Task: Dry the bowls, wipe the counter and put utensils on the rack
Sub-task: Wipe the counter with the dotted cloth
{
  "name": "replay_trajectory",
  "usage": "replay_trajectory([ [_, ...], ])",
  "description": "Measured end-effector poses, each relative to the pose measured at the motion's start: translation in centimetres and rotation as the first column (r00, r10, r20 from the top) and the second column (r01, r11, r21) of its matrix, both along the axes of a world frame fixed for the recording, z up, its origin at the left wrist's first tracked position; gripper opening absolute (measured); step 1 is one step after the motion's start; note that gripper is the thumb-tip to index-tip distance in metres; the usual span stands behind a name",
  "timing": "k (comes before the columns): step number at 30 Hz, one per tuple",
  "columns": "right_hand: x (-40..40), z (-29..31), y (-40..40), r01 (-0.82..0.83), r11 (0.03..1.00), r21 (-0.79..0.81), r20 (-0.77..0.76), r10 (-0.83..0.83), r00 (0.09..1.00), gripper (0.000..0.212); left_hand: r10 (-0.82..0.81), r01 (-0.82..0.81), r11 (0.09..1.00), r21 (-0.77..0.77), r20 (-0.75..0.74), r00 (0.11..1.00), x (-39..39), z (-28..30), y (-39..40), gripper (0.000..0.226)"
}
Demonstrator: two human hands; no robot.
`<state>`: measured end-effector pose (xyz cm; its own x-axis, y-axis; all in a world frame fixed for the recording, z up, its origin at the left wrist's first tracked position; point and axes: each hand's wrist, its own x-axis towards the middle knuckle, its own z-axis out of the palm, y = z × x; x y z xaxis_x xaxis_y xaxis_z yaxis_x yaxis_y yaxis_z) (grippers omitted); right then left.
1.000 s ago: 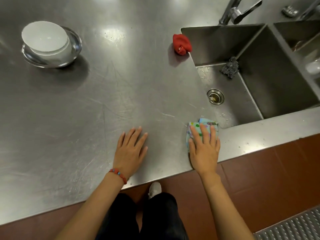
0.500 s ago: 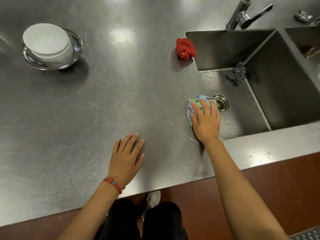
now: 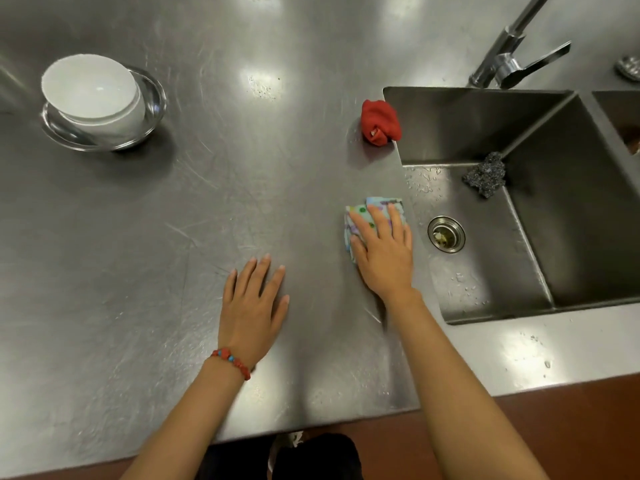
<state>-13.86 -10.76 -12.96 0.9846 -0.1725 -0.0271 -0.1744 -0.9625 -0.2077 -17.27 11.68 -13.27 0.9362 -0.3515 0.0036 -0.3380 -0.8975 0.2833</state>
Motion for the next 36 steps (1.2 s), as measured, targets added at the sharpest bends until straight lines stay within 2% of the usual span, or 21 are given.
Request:
replay_trajectory([
  [4, 5.7, 0.1, -0.4, 0.017, 1.000, 0.007, -0.020, -0.017, 1.000, 0.043, 0.006, -0.007, 1.000, 0.016, 0.014, 1.000, 0.1, -0.3, -0.1, 0.047],
  [10, 1.8, -0.9, 1.6, -0.145, 0.989, -0.011, 0.094, 0.145, 0.985, 0.040, 0.010, -0.010, 0.999, 0.039, -0.006, 1.000, 0.2, -0.7, 0.0, 0.047],
  [13, 4.1, -0.7, 0.8, -0.168, 0.985, -0.023, 0.124, 0.170, 0.978, 0.039, 0.011, -0.010, 0.999, 0.052, -0.026, 1.000, 0.2, -0.8, 0.0, 0.055],
  [18, 7.7, -0.6, 0.9, -0.089, 0.996, -0.001, 0.065, 0.089, 0.994, 0.042, 0.014, -0.014, 0.999, 0.045, -0.008, 1.000, 0.2, -0.5, 0.0, 0.052],
  [23, 4.3, -0.6, 0.4, -0.101, 0.995, -0.015, 0.073, 0.102, 0.992, 0.043, 0.018, -0.018, 0.999, 0.031, -0.004, 1.000, 0.2, -0.5, 0.0, 0.048],
  [27, 2.2, -0.3, -1.2, -0.121, 0.993, -0.013, 0.063, 0.122, 0.991, 0.043, 0.027, -0.027, 1.000, 0.016, -0.011, 1.000, 0.3, -0.2, 0.0, 0.054],
  [36, 5.2, 0.2, -2.6, -0.042, 0.999, 0.002, 0.034, 0.042, 0.999, 0.045, 0.002, -0.001, 0.999, 0.040, -0.010, 1.000, 0.1, -0.1, 0.3, 0.046],
])
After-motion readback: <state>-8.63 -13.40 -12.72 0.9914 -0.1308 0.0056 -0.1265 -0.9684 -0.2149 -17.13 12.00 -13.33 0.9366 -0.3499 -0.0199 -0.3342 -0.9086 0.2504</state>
